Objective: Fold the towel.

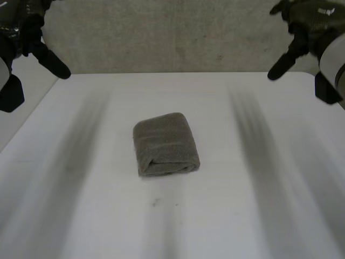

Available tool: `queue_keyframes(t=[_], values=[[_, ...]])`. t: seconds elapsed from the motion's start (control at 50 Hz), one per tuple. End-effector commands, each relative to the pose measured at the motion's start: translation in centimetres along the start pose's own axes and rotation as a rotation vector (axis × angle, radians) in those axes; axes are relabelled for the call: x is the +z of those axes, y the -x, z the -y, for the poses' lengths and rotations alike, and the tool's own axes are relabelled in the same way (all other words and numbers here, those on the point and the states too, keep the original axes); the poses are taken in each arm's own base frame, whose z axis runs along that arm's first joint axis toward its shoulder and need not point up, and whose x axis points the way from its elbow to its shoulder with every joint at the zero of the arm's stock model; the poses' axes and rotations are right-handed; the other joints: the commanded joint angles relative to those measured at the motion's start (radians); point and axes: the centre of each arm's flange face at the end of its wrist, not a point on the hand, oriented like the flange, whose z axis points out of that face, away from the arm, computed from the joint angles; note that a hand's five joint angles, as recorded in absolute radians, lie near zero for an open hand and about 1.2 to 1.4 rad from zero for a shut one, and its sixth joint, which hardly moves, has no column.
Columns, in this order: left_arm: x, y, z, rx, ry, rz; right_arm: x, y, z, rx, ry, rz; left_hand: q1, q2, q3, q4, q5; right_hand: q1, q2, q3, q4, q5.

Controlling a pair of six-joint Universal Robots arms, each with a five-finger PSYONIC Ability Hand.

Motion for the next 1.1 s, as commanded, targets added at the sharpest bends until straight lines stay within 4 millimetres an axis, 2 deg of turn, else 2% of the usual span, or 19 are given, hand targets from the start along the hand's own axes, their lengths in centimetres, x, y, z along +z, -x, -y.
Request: queue_keyframes(t=[0.02,0.28,0.72,1.1], values=[[-1.0,-1.7,-0.7,-0.047,0.034,-0.084,-0.5,0.3,-1.6,-0.015,0.038,0.011,0.015,0.01,0.008,0.008,-0.022,-0.006,0.006,0.009,0.004,-0.026],[-1.2,-1.9,-1.5,-0.09,0.06,-0.1,-0.6,0.2,-0.6,-0.029,-0.04,0.012,0.015,0.01,0.008,0.008,-0.022,-0.006,0.006,0.009,0.004,-0.026],[-0.6,-2.1,-1.6,-0.087,0.008,-0.105,-0.8,0.9,-1.8,-0.073,-0.024,0.032,0.015,0.01,0.008,0.008,-0.022,-0.006,0.006,0.009,0.004,-0.026],[-0.3,-2.0,-1.7,-0.081,-0.018,-0.103,-0.7,1.0,-1.9,-0.14,-0.025,0.032,0.015,0.01,0.008,0.008,-0.022,-0.006,0.006,0.009,0.004,-0.026]])
